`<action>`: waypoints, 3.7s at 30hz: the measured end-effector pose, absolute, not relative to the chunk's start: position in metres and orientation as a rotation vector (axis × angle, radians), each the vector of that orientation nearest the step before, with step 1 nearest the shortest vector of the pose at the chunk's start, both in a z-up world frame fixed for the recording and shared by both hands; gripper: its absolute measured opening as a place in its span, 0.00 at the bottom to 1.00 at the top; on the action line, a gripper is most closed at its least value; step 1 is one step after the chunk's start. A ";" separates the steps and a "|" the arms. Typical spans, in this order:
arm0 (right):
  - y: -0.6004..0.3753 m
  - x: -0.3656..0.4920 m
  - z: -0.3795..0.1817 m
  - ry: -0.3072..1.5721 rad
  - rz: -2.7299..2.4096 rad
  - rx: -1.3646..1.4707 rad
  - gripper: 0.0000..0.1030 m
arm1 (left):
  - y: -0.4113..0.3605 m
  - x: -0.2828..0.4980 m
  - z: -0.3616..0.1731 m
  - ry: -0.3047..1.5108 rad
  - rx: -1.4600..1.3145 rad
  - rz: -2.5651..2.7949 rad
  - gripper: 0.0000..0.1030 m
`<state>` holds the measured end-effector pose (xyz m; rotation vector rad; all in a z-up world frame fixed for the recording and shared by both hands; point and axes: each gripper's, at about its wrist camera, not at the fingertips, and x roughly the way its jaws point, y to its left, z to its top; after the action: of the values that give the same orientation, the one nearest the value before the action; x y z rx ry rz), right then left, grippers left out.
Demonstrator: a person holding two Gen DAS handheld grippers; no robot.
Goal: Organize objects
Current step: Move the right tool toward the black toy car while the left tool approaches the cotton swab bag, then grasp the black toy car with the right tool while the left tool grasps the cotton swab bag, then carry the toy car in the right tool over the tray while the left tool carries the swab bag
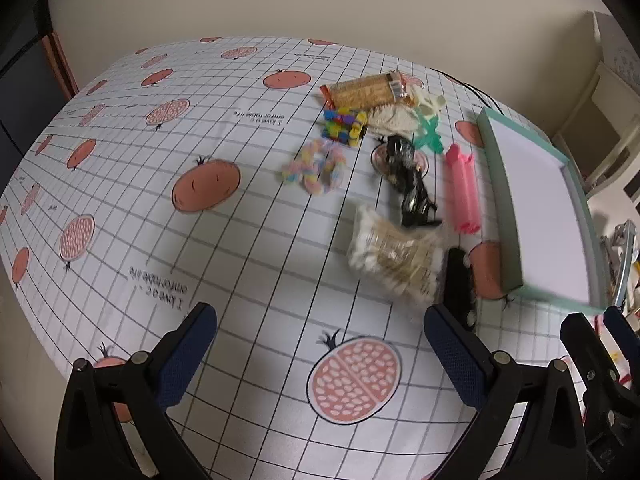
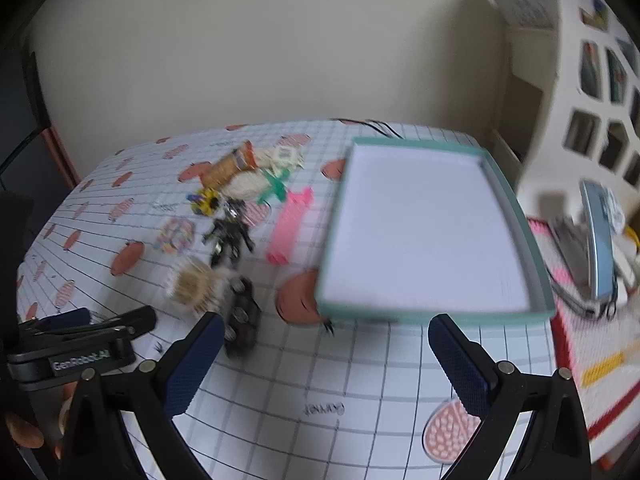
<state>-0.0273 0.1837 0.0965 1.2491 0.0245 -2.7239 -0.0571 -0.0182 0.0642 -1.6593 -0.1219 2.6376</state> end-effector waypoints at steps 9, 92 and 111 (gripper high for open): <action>0.160 -0.056 0.103 0.127 -2.609 1.343 0.96 | -0.019 -0.086 0.078 -0.249 -1.758 2.557 1.00; 0.141 -0.095 0.018 0.144 -2.300 1.649 0.36 | 0.041 -0.120 0.015 -0.277 -1.922 2.345 0.45; 0.154 -0.097 0.028 0.087 -2.338 1.604 0.35 | 0.051 -0.121 0.025 -0.283 -1.885 2.366 0.26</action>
<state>-0.0972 0.1544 0.0277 1.6043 0.0872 -2.3384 -0.1211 0.0507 0.0250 -1.8855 -0.2828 2.3663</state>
